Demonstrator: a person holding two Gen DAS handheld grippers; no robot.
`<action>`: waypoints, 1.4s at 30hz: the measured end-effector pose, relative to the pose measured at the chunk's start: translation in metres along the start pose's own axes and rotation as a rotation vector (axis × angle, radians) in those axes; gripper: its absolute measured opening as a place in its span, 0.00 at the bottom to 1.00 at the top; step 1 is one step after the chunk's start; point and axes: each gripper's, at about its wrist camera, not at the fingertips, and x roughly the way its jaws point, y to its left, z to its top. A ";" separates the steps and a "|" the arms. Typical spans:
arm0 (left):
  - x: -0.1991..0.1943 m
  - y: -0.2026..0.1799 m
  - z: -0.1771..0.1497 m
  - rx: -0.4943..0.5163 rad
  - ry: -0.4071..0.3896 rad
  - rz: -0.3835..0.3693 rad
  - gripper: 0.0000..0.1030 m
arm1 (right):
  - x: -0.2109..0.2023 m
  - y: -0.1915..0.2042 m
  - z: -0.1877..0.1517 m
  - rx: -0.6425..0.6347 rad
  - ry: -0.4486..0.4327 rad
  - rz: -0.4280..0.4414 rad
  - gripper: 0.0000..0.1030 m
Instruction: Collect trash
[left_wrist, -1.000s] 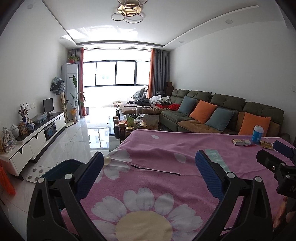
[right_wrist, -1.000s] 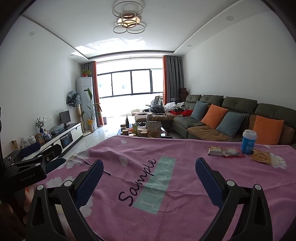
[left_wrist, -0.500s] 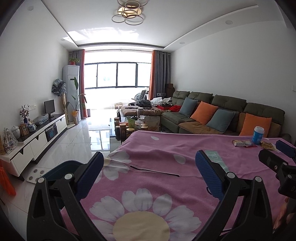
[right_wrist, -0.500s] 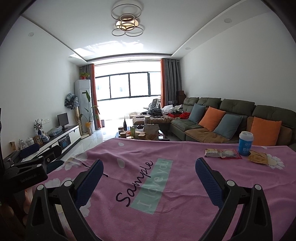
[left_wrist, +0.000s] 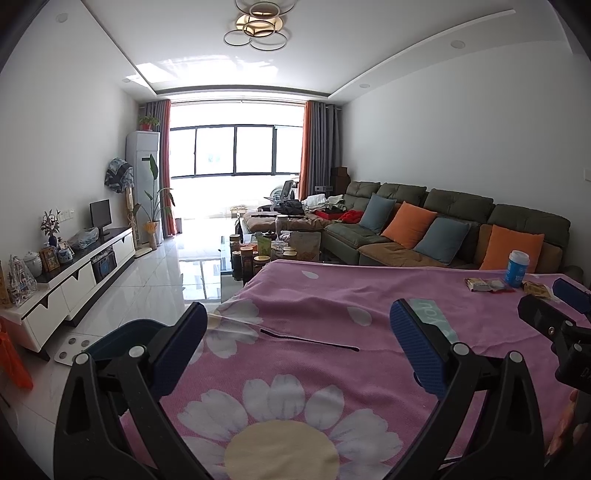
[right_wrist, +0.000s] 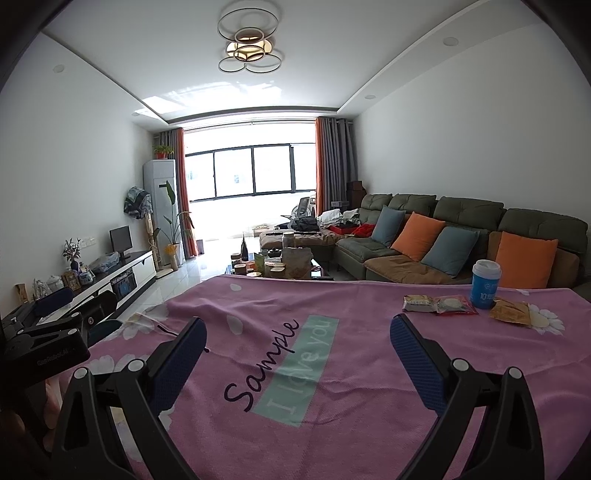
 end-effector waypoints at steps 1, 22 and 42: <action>0.000 0.000 0.000 0.001 -0.001 0.001 0.95 | 0.000 0.000 0.000 -0.001 0.000 -0.001 0.93; 0.001 0.001 -0.002 0.008 -0.009 0.012 0.95 | 0.000 -0.004 0.001 0.010 -0.005 -0.006 0.93; 0.001 0.002 -0.002 0.009 -0.010 0.012 0.95 | 0.000 -0.005 0.000 0.011 -0.006 -0.008 0.93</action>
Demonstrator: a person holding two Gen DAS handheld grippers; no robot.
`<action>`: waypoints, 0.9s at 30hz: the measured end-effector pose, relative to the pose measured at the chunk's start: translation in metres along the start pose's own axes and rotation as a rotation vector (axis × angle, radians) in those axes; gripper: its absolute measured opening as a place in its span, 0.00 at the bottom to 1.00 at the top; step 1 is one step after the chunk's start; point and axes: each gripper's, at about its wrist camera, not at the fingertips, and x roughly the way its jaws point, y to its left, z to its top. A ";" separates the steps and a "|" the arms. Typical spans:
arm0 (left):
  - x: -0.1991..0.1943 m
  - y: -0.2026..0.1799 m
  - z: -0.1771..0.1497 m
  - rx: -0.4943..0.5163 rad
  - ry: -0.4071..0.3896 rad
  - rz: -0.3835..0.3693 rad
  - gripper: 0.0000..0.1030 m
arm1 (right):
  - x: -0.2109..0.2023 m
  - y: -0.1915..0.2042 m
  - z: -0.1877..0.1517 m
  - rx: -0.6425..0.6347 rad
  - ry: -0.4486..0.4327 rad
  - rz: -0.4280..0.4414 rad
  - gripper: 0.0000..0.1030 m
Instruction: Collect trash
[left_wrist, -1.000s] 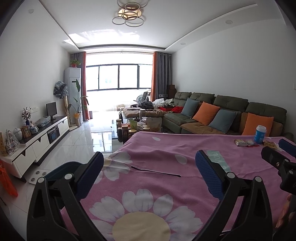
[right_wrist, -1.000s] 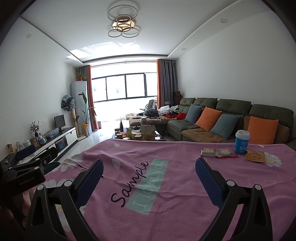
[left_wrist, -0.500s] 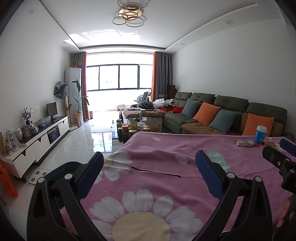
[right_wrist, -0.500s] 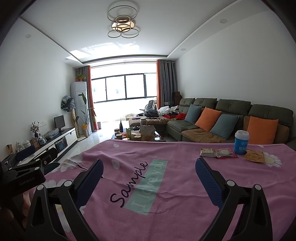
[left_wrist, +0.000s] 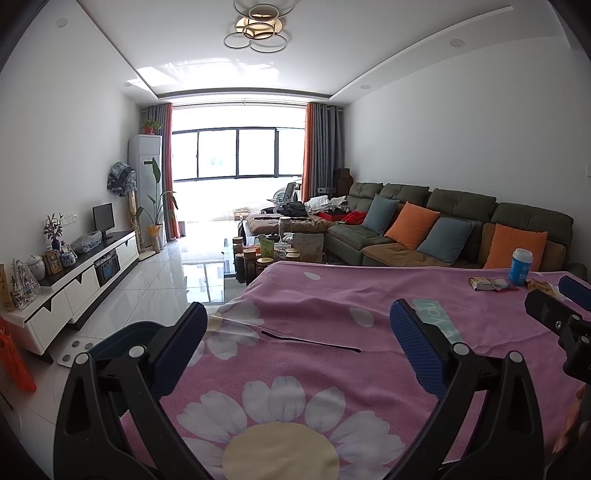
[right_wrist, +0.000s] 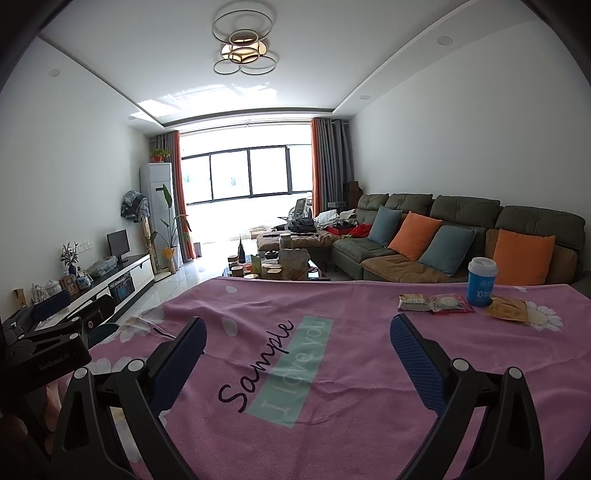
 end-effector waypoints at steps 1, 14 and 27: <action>0.000 0.000 0.000 0.000 0.000 0.000 0.95 | 0.000 0.000 0.000 0.000 0.000 0.000 0.93; 0.000 0.000 -0.001 0.001 0.002 -0.002 0.95 | 0.000 -0.003 -0.001 0.006 0.006 -0.002 0.93; 0.001 0.000 -0.002 0.005 0.001 -0.004 0.95 | 0.000 -0.002 -0.002 0.006 0.008 -0.006 0.93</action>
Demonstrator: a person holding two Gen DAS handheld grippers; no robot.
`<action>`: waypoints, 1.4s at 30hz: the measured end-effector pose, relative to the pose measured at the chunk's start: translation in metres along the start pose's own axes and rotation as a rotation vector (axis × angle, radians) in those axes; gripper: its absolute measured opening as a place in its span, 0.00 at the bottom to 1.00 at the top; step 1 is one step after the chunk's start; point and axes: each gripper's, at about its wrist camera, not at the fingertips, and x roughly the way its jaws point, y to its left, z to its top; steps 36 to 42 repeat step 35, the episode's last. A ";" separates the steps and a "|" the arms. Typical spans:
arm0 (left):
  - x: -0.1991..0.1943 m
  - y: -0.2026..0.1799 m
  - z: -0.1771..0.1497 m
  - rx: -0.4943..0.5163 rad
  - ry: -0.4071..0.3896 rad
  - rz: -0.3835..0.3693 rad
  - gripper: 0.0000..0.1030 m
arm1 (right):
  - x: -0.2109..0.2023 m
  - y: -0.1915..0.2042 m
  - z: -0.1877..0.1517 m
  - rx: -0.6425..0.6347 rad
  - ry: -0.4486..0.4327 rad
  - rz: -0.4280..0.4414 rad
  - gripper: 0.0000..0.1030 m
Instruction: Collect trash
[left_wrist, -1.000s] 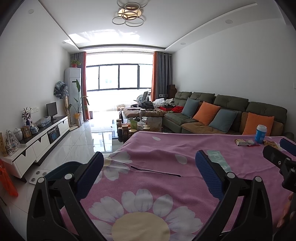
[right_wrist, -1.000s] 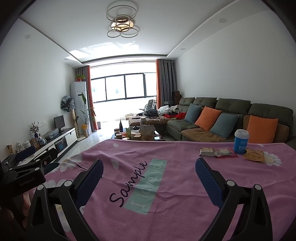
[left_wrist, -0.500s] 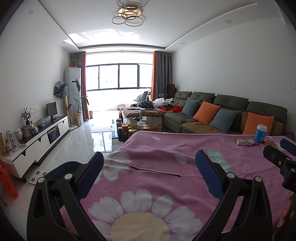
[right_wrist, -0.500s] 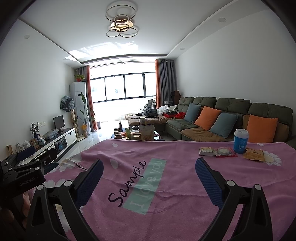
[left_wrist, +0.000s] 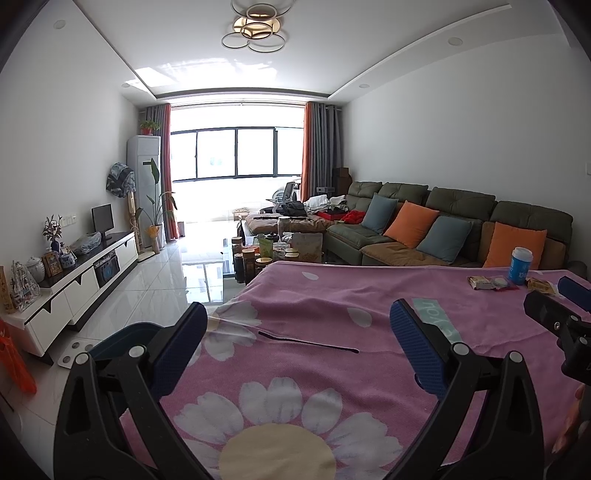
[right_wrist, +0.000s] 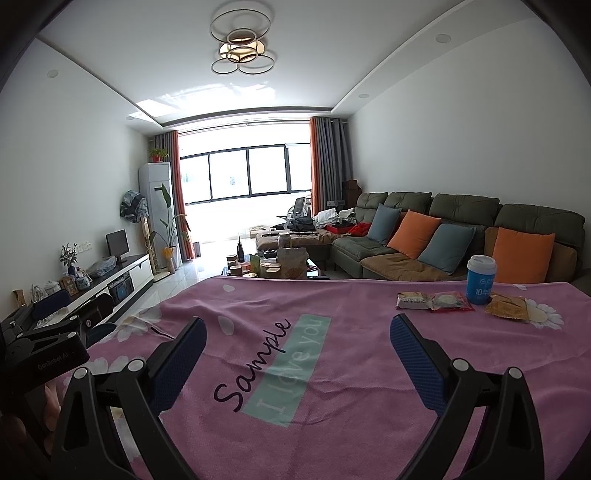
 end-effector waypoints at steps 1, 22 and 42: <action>0.000 0.000 0.000 0.001 0.000 -0.001 0.94 | 0.000 0.000 0.000 0.000 0.000 0.000 0.93; 0.007 0.004 -0.001 0.001 0.023 -0.022 0.94 | 0.001 0.000 0.001 0.000 0.006 -0.003 0.93; 0.085 0.002 0.004 -0.002 0.350 -0.117 0.95 | 0.017 -0.041 0.000 0.020 0.136 -0.038 0.93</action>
